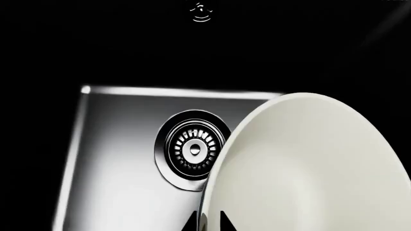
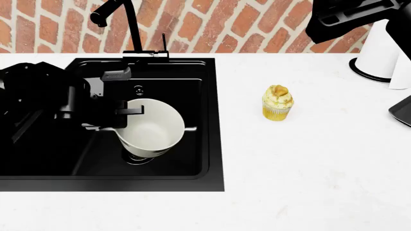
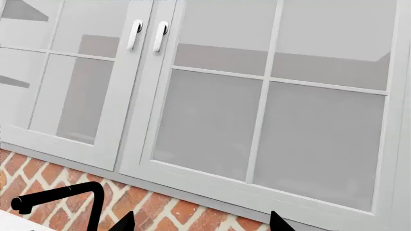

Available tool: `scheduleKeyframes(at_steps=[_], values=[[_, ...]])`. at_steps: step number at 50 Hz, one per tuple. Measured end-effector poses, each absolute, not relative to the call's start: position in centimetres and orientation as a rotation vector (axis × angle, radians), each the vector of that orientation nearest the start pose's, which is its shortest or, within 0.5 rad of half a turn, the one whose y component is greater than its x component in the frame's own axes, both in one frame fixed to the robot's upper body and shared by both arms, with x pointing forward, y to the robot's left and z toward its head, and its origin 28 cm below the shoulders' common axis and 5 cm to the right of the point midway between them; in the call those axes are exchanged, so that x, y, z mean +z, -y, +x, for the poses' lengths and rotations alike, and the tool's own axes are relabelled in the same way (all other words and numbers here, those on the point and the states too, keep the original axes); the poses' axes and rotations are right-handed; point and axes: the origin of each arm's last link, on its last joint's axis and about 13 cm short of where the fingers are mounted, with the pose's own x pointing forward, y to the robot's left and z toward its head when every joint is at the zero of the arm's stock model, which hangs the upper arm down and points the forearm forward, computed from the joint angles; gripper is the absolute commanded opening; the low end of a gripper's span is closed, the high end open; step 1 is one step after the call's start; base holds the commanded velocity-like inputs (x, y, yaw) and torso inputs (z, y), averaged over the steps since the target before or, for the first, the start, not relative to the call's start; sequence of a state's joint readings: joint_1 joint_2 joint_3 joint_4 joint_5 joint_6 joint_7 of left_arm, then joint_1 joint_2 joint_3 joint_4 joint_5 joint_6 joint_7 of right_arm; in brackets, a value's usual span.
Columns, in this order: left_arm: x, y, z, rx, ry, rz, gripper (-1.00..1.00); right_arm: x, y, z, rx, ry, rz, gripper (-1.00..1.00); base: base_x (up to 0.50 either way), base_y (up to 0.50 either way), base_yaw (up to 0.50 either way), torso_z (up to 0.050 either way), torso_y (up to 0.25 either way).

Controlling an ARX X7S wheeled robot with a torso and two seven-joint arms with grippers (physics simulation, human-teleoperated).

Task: Move the fresh-baked cupcake off the tray onto the counter, and place the bowl used for mixing into the sink.

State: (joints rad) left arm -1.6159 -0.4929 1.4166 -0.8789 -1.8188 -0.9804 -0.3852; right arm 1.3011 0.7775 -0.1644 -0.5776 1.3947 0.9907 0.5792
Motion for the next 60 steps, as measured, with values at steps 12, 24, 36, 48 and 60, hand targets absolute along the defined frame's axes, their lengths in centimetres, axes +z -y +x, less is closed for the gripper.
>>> scheduleKeyframes(at_steps=[12, 24, 36, 48, 60], values=[[24.3, -27.1, 37.6, -0.007, -0.899, -0.062, -1.0, 36.5, 14.7, 20.7, 0.276, 0.476, -0.143, 1.0, 0.0, 0.0, 0.0, 0.001, 0.0], [23.6, -27.1, 38.2, 0.009, -0.923, -0.048, -1.0, 36.5, 14.8, 20.4, 0.278, 0.479, -0.146, 1.0, 0.0, 0.0, 0.0, 0.0, 0.001], [22.9, -27.2, 38.5, 0.031, -0.948, -0.035, -1.0, 36.3, 14.8, 20.4, 0.279, 0.478, -0.146, 1.0, 0.0, 0.0, 0.0, 0.0, 0.0], [22.2, -27.0, 38.6, 0.041, -0.97, -0.028, -1.0, 36.2, 14.8, 20.4, 0.279, 0.475, -0.146, 1.0, 0.0, 0.0, 0.0, 0.0, 0.0], [21.4, -26.8, 38.6, 0.044, -0.987, -0.03, -1.0, 36.1, 14.8, 20.4, 0.281, 0.473, -0.146, 1.0, 0.0, 0.0, 0.0, 0.0, 0.0]])
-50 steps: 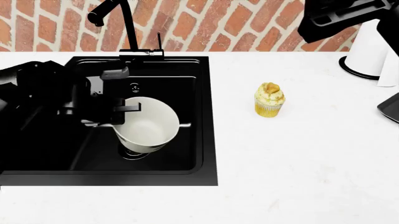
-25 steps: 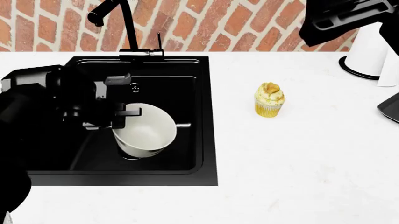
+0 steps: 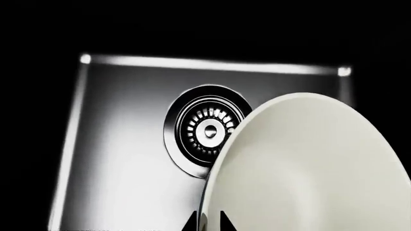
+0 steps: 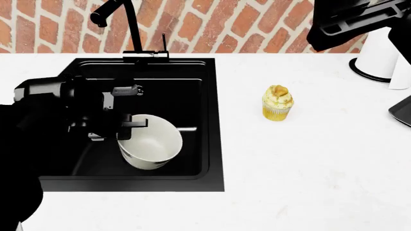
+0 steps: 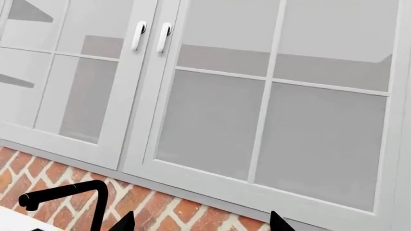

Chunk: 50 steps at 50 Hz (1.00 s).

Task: Move the fresh-baked cupcake off the tray onto the counter, and place the bowl used for mixing into the sink.

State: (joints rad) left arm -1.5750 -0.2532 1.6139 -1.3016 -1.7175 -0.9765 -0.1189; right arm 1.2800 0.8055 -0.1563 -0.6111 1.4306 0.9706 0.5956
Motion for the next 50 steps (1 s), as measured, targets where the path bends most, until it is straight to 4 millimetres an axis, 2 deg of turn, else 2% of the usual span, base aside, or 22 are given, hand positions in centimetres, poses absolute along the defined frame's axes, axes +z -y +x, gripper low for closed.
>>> scheduleKeyframes(at_steps=[38, 39, 50], values=[[19.7, -26.6, 38.4, 0.048, -1.029, -0.035, -1.0, 36.2, 14.7, 19.9, 0.288, 0.478, -0.149, 1.0, 0.0, 0.0, 0.0, 0.0, 0.0], [19.7, -26.6, 38.4, 0.049, -1.03, -0.034, 1.0, 36.2, 14.7, 19.9, 0.288, 0.478, -0.149, 1.0, 0.0, 0.0, 0.0, 0.0, 0.0], [19.9, -26.6, 38.5, 0.061, -1.026, -0.035, 1.0, 36.2, 14.7, 19.9, 0.292, 0.479, -0.149, 1.0, 0.0, 0.0, 0.0, 0.0, 0.0]])
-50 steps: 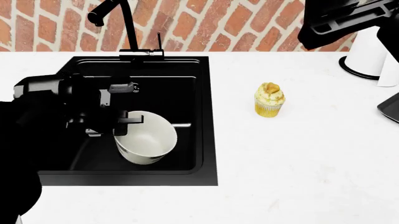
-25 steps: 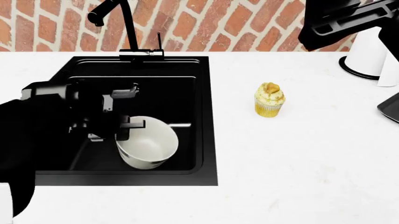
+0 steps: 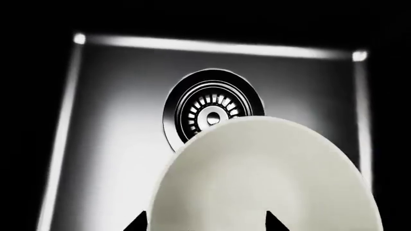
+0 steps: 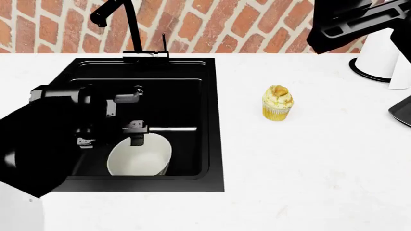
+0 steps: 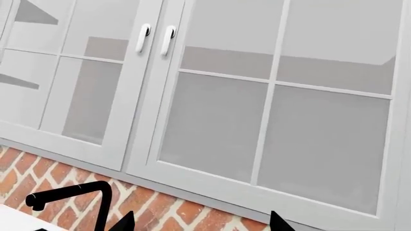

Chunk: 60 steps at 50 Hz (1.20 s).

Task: Move the fresh-baked cupcake off the tray onto the counter, and place the bowl used for mixing into the sink.

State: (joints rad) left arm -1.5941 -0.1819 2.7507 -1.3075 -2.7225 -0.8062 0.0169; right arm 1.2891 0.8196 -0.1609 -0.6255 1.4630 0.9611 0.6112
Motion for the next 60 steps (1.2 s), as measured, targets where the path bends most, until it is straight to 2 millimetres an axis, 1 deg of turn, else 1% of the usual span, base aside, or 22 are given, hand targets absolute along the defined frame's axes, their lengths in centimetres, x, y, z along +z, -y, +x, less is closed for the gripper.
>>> scheduleKeyframes(at_steps=[17, 23, 29, 38, 47, 54, 60], values=[[20.5, -26.9, 38.6, 0.071, -1.002, -0.029, 1.0, 36.1, 14.7, 19.9, 0.296, 0.481, -0.143, 1.0, 0.0, 0.0, 0.0, 0.0, 0.0], [21.5, -27.1, 38.7, 0.055, -0.962, 0.012, 1.0, 36.0, 14.7, 19.8, 0.296, 0.49, -0.136, 1.0, 0.0, 0.0, 0.0, 0.0, 0.0], [23.1, -27.4, 37.9, 0.041, -0.896, 0.068, 1.0, 35.8, 14.8, 19.7, 0.289, 0.504, -0.125, 1.0, 0.0, 0.0, 0.0, 0.0, 0.0], [25.6, -27.2, 35.8, 0.009, -0.794, 0.161, 1.0, 35.7, 14.9, 19.3, 0.28, 0.526, -0.114, 1.0, 0.0, 0.0, 0.0, 0.0, 0.0], [27.3, -26.8, 33.3, -0.032, -0.702, 0.22, 1.0, 35.7, 14.9, 19.0, 0.276, 0.549, -0.11, 1.0, 0.0, 0.0, 0.0, 0.0, 0.0], [27.8, -26.1, 30.5, -0.089, -0.646, 0.222, 1.0, 35.4, 14.9, 18.7, 0.261, 0.586, -0.1, 1.0, 0.0, 0.0, 0.0, 0.0, 0.0], [28.8, -25.0, 27.9, -0.151, -0.534, 0.227, 1.0, 34.9, 14.7, 18.3, 0.246, 0.633, -0.094, 1.0, 0.0, 0.0, 0.0, 0.0, 0.0]])
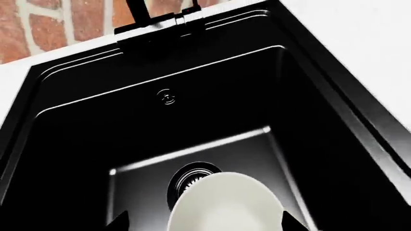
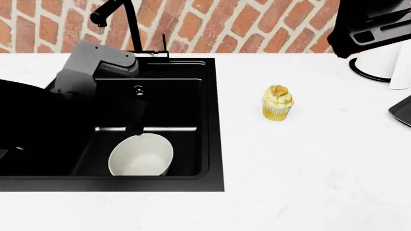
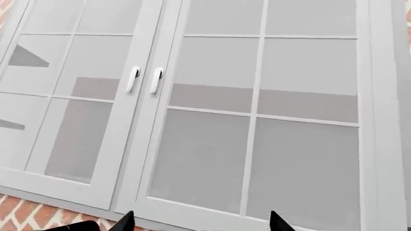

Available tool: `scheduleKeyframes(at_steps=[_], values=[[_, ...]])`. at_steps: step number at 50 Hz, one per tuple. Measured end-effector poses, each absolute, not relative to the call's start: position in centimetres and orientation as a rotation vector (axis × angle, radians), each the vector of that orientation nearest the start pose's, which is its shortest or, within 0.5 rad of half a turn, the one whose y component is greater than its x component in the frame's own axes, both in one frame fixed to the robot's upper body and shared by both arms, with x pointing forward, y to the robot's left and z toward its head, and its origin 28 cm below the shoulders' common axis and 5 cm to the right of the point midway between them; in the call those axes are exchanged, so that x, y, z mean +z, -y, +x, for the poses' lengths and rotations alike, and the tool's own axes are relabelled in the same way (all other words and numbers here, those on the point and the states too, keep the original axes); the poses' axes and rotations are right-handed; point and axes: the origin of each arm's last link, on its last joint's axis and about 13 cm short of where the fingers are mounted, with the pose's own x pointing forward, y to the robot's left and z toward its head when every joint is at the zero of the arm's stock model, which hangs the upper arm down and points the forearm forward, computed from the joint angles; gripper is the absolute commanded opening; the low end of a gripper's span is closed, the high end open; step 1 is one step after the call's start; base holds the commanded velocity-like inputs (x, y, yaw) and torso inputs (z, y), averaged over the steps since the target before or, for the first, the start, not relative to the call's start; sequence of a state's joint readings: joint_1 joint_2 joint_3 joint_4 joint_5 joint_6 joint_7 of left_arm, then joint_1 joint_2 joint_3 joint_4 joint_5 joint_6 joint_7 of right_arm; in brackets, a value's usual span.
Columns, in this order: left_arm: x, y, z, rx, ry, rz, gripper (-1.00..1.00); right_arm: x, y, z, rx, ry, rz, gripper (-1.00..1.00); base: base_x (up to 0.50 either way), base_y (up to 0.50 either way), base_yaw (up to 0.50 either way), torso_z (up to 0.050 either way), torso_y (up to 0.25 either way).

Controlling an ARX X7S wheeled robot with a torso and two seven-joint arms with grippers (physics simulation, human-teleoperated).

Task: Move the fresh-baked cupcake off the tray onto the counter, and place the bowl used for mixing into the sink.

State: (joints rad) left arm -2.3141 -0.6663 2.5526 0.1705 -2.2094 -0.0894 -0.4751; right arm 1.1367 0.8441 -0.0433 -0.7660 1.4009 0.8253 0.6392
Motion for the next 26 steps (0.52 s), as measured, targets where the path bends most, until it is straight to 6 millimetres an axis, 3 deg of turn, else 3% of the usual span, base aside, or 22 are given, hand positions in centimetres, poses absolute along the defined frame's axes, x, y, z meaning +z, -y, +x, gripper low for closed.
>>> scheduleKeyframes(at_steps=[11, 26], values=[[30.5, -23.2, 23.1, -0.205, -0.219, 0.252, 1.0, 33.5, 14.5, 17.7, 0.207, 0.726, -0.095, 1.0, 0.0, 0.0, 0.0, 0.0, 0.0], [30.6, -21.6, 18.5, -0.192, 0.203, 0.203, 1.0, 30.8, 14.1, 17.6, 0.128, 0.895, -0.072, 1.0, 0.0, 0.0, 0.0, 0.0, 0.0]])
